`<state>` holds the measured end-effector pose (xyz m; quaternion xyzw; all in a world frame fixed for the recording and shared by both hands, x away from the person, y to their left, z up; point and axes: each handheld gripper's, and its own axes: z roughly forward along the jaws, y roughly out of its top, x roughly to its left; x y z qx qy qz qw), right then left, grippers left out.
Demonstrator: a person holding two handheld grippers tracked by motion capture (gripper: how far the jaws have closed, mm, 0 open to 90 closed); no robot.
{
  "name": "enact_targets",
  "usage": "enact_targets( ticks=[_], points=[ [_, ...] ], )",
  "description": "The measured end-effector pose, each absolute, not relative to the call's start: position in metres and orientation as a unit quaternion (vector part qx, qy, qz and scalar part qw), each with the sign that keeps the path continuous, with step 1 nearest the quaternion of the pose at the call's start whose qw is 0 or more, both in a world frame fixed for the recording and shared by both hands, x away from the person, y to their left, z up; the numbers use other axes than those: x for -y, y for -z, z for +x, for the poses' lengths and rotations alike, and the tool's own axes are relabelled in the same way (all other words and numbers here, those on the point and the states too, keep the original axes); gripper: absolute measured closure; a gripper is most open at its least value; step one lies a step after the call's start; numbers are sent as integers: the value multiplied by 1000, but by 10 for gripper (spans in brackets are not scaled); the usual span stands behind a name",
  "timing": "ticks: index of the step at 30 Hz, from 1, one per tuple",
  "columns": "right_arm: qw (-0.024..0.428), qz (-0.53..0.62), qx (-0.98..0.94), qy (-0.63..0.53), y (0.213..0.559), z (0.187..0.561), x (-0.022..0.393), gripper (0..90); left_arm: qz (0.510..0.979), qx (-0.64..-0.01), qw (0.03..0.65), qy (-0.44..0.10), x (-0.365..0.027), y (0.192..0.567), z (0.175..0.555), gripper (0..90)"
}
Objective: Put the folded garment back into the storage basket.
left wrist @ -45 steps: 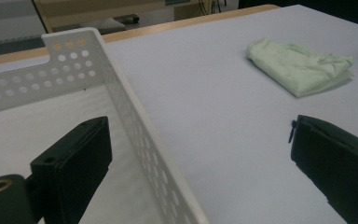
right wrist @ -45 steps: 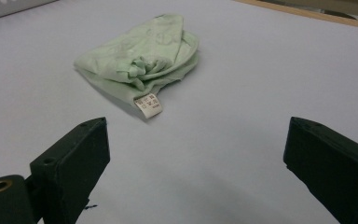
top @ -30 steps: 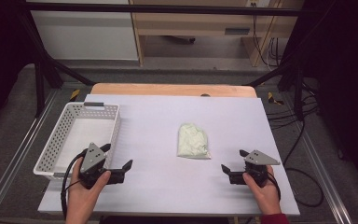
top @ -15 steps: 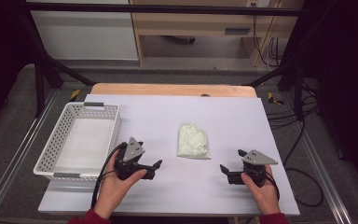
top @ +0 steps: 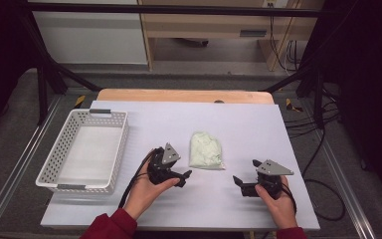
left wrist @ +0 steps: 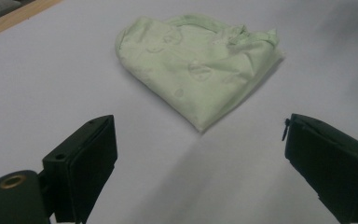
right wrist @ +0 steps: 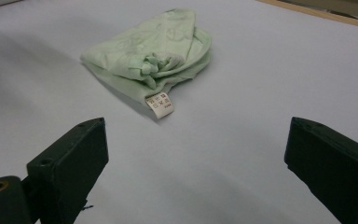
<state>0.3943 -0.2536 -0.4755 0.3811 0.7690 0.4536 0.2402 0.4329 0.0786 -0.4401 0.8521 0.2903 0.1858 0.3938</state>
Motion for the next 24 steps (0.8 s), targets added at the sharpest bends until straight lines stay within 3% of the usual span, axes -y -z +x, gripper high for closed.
enact_targets(
  ticks=[14, 24],
  points=[
    [239, 380, -771, -451, 476, 394, 252, 65, 856, -308, 372, -184, -69, 458, 456, 187],
    [239, 380, -771, -452, 476, 394, 252, 65, 858, -316, 365, -174, -65, 467, 464, 318]
  ],
)
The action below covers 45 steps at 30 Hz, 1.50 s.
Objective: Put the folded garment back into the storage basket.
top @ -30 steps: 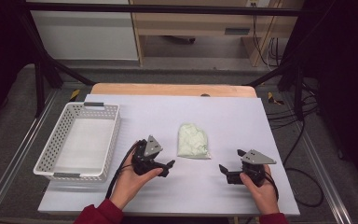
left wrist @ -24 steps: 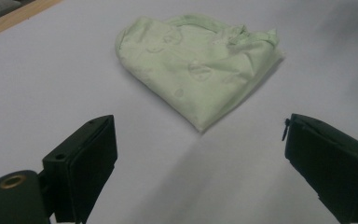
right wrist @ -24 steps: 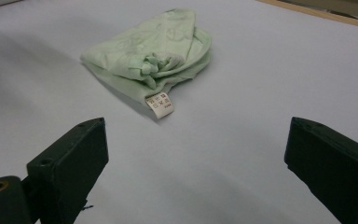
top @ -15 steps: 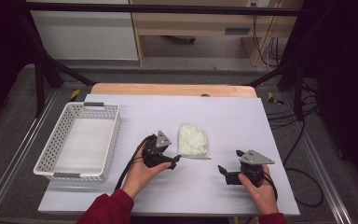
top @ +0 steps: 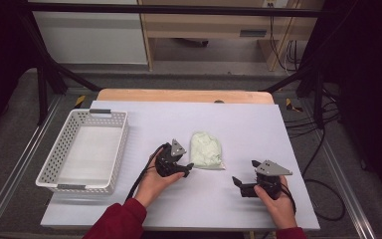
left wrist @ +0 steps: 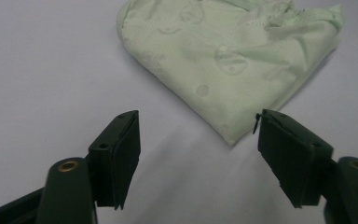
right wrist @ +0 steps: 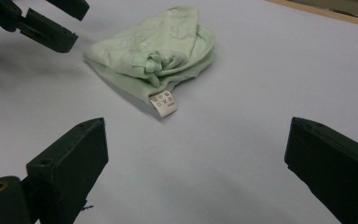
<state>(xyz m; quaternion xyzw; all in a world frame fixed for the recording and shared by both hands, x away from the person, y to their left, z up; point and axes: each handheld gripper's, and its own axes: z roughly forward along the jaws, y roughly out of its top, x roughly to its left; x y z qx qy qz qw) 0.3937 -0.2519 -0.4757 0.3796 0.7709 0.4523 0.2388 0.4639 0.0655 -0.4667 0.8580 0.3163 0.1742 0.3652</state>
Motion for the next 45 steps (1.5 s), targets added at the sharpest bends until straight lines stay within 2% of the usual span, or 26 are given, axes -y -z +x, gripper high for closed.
enact_targets(
  ticks=[7, 22, 30, 36, 45],
  points=[
    [237, 381, -771, -452, 475, 394, 251, 65, 861, -317, 360, -169, -65, 469, 466, 441],
    [235, 379, -772, -452, 475, 394, 251, 63, 866, -310, 365, -145, -54, 473, 464, 584],
    [236, 379, -771, -454, 475, 394, 252, 63, 864, -314, 364, -152, -49, 479, 461, 712],
    [236, 378, -772, -453, 475, 394, 251, 61, 863, -312, 369, -147, -49, 480, 461, 847],
    [234, 375, -774, -452, 475, 394, 250, 61, 863, -310, 372, -143, -52, 480, 460, 880]
  ],
)
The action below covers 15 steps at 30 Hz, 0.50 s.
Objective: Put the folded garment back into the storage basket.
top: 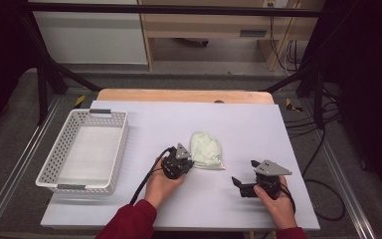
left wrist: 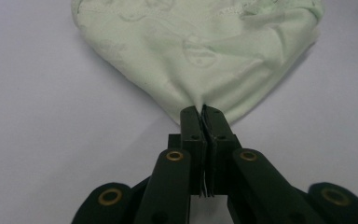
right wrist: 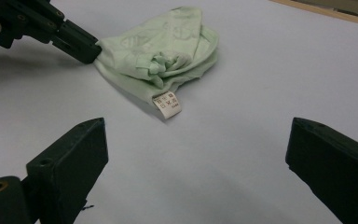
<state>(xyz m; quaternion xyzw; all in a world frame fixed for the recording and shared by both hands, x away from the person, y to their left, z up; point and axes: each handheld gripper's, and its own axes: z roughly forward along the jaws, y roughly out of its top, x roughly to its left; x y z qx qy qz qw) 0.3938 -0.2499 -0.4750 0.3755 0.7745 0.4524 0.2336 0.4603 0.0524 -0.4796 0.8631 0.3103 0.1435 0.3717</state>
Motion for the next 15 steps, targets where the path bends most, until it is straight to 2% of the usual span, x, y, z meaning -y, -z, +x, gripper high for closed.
enact_targets(
  ticks=[15],
  points=[
    [227, 367, -781, -452, 475, 392, 244, 60, 864, -310, 372, -141, -70, 477, 447, 881]
  ],
)
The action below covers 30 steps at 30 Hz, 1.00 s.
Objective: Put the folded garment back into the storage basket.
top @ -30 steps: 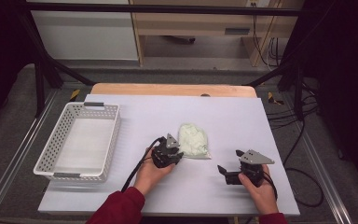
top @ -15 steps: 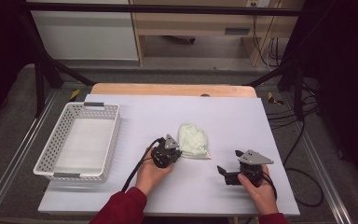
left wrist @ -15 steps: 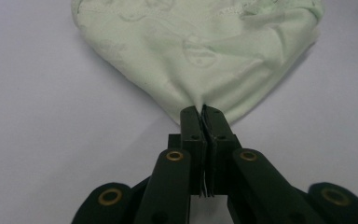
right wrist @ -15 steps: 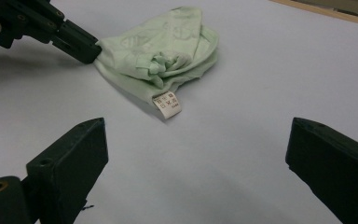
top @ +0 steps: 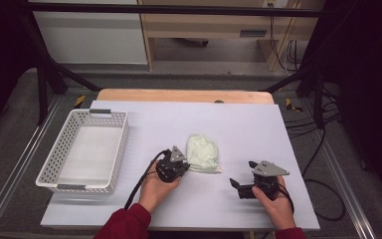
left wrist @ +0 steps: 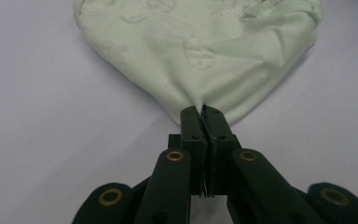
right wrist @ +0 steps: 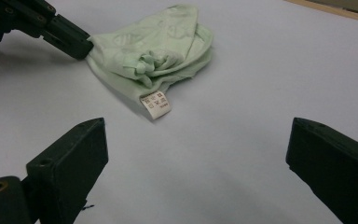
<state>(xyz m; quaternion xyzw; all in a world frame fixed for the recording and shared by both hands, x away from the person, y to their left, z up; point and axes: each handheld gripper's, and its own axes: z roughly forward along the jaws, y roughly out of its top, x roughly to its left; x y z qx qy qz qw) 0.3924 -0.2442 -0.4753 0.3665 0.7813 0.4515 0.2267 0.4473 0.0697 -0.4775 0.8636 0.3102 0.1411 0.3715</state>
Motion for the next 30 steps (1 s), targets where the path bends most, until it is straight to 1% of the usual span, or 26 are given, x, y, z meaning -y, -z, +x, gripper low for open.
enact_targets(
  ticks=[11, 30],
  points=[
    [218, 356, -788, -452, 475, 391, 236, 59, 867, -303, 367, -148, -85, 475, 430, 881],
    [206, 342, -798, -451, 476, 388, 224, 57, 865, -307, 372, -139, -110, 477, 406, 881]
  ],
)
